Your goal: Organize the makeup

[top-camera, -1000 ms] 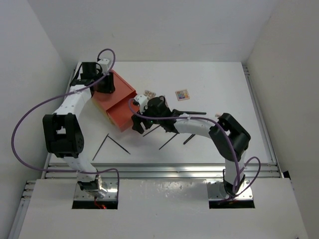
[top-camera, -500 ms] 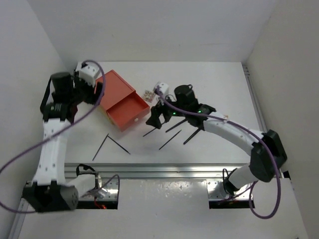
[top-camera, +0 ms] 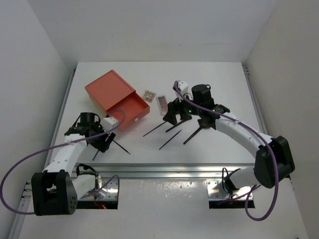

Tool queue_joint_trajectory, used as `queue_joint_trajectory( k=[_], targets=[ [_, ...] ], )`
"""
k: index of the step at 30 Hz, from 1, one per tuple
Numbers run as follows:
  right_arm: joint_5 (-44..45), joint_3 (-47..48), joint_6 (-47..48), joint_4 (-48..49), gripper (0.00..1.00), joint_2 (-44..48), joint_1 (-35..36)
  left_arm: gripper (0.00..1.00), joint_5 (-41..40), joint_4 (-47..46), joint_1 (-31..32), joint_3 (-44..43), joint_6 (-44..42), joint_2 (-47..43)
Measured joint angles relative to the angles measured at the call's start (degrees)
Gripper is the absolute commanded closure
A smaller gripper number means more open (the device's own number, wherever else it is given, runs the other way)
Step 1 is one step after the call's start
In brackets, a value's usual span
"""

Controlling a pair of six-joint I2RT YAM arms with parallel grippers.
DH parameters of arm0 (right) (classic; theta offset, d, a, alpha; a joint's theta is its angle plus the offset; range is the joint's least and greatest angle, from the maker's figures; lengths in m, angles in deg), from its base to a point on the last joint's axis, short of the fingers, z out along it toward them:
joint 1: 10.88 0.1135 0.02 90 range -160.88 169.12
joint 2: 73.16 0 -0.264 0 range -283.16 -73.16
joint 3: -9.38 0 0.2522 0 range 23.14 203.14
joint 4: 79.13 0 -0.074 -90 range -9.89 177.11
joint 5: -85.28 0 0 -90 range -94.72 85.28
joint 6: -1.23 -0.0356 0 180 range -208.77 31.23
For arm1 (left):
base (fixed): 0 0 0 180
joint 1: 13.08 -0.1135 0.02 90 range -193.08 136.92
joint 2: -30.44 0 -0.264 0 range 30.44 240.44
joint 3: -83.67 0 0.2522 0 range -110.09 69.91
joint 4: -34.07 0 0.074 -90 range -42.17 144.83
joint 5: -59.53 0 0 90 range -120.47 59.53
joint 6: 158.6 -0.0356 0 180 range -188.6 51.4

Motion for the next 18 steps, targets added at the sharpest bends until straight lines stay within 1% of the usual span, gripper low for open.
queue_joint_trajectory(
  k=[1, 6, 7, 8, 9, 11, 12, 15, 16, 18],
  targets=[
    [0.0, -0.1, 0.0, -0.1, 0.11, 0.0, -0.2, 0.29, -0.6, -1.0, 0.1, 0.8, -0.2, 0.4],
    [0.6, -0.1, 0.5, -0.8, 0.11, 0.0, -0.6, 0.4, -4.1, -7.8, 0.2, 3.7, -1.0, 4.9],
    [0.9, -0.1, 0.5, -1.0, 0.11, 0.0, -0.6, 0.43, -4.0, -9.7, -0.1, 4.4, -1.3, 6.4],
    [1.2, -0.1, 0.6, -1.1, 0.11, 0.0, -0.7, 0.43, -4.2, -10.4, -0.1, 4.5, -1.4, 6.8],
    [1.6, -0.1, 0.7, -1.2, 0.11, 0.0, -0.7, 0.48, -4.4, -11.2, -0.2, 4.7, -1.7, 7.8],
    [2.3, -0.1, 0.8, -1.3, 0.12, 0.0, -0.7, 0.51, -4.5, -13.1, -0.9, 4.8, -1.6, 10.7],
    [2.8, -0.1, 0.8, -1.4, 0.12, 0.0, -0.7, 0.56, -4.2, -13.5, -1.6, 4.2, -1.6, 11.9],
    [4.0, 0.1, 0.9, -1.9, 0.12, 0.0, -0.7, 0.65, -3.1, -14.6, -3.4, 2.6, -1.4, 14.5],
    [4.4, 0.4, 1.0, -2.3, 0.12, 0.0, -0.7, 0.67, -2.6, -14.7, -4.1, 2.1, -1.3, 15.4],
    [4.9, 1.4, 1.4, -3.2, 0.12, 0.0, -0.7, 0.67, -1.3, -14.8, -5.5, 1.4, -1.1, 16.3]
  ],
)
